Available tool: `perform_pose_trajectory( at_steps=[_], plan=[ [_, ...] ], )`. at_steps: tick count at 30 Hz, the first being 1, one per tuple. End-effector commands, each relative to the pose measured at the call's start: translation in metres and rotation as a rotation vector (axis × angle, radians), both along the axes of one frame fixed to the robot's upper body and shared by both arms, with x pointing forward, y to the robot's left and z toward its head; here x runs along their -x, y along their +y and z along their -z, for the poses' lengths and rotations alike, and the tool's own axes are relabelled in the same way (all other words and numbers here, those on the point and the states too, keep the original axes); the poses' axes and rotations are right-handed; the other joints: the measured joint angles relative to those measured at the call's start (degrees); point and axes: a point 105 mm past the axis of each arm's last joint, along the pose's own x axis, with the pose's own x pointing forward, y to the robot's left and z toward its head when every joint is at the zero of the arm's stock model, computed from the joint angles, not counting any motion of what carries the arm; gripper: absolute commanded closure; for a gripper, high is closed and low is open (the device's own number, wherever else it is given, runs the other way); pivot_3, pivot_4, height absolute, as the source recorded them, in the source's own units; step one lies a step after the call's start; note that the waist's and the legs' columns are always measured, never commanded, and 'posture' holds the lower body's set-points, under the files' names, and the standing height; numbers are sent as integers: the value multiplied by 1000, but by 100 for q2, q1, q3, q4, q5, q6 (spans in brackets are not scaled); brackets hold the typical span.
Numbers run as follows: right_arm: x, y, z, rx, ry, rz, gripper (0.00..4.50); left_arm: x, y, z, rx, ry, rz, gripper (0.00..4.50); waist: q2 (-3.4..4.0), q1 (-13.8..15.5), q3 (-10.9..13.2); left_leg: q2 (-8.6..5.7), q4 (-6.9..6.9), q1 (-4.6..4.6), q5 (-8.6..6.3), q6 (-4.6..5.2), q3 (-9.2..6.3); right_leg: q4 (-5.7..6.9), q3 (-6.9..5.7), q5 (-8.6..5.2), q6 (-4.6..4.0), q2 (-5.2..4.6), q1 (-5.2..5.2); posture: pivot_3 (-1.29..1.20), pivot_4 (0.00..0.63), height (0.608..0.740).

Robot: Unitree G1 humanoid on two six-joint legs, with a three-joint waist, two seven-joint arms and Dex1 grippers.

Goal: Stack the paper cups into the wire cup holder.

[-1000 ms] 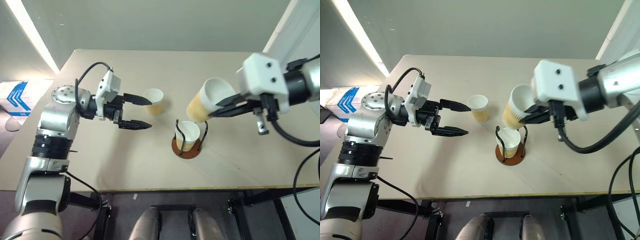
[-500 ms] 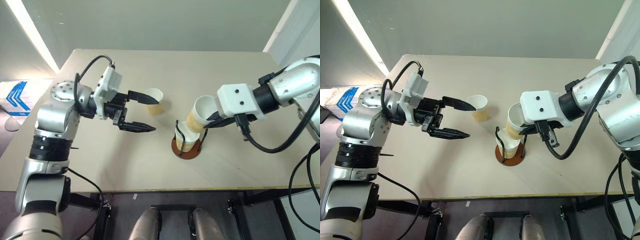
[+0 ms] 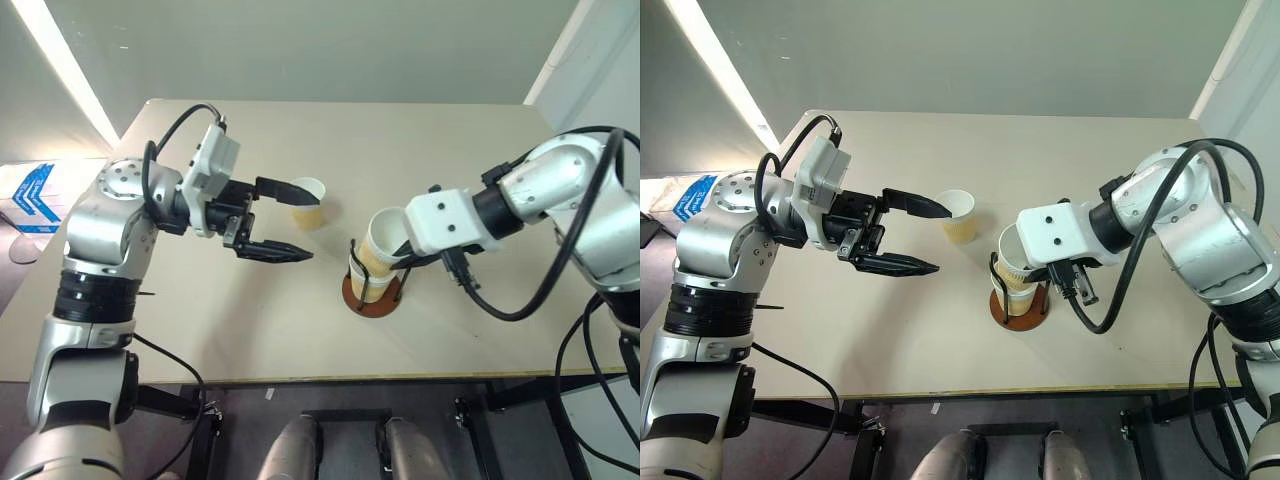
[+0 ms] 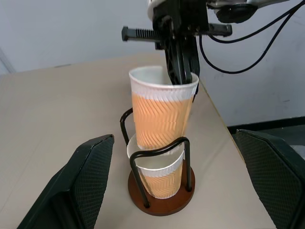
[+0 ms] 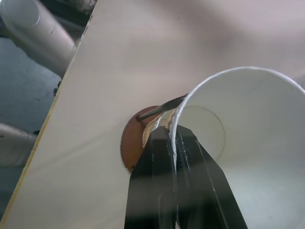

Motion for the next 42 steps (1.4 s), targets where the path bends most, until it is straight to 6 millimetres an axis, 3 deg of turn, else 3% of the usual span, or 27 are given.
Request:
perform_pose_trajectory(
  at_steps=[1, 5, 8, 12, 18, 25, 32, 42],
  plan=[
    [-2, 5, -6, -10, -50, -9, 4064, 4, -1, -12, 12, -62, 8, 0, 0, -2, 0, 0, 0, 0, 1, -2, 0, 0, 0, 0, 0, 0, 0, 0, 150, 740],
    [-1, 12, -15, -88, -46, -7, 3001, 2, -1, -5, -24, -85, -6, 0, 0, -4, 0, 0, -1, 0, 2, -3, 0, 0, 0, 0, 0, 0, -1, 0, 150, 740],
    [-2, 14, -25, -153, -46, 24, 1895, -1, -2, -5, -23, -102, -23, 0, 0, -3, 0, 0, -1, 0, 2, -3, 0, -1, 0, 0, 0, 1, 0, 0, 150, 740],
    [-15, -1, -66, -436, -39, 232, 1895, -34, -11, -9, -30, -262, -227, 0, 0, 25, 0, -2, 1, -1, 12, -15, 1, -4, 0, 0, -1, -2, 5, 0, 150, 740],
    [-5, -21, -84, -662, 53, 362, 1895, -62, -12, 3, -207, -448, -350, 0, -2, 16, 1, -3, -2, 1, 18, -32, 1, -6, 2, 0, -1, 0, 2, 0, 150, 740],
    [14, -25, -84, -832, 141, 351, 1895, -96, -20, 9, -458, -659, -417, 0, -2, 27, 2, -7, -15, -3, 21, -37, 2, -9, 8, 5, 8, -1, -6, 0, 150, 740],
    [26, -29, -67, -806, 193, 375, 1895, -106, -22, 24, -660, -753, -349, 0, -1, 30, 3, -6, -22, -4, 16, -37, 1, -11, 6, 25, 53, 0, -10, 0, 150, 740],
    [32, -33, -66, -805, 229, 373, 1895, -125, -5, 43, -798, -781, -387, 0, -1, 33, 3, -6, -25, -5, 14, -36, 1, -10, 7, 28, 62, 0, -14, 0, 150, 740]
  ],
)
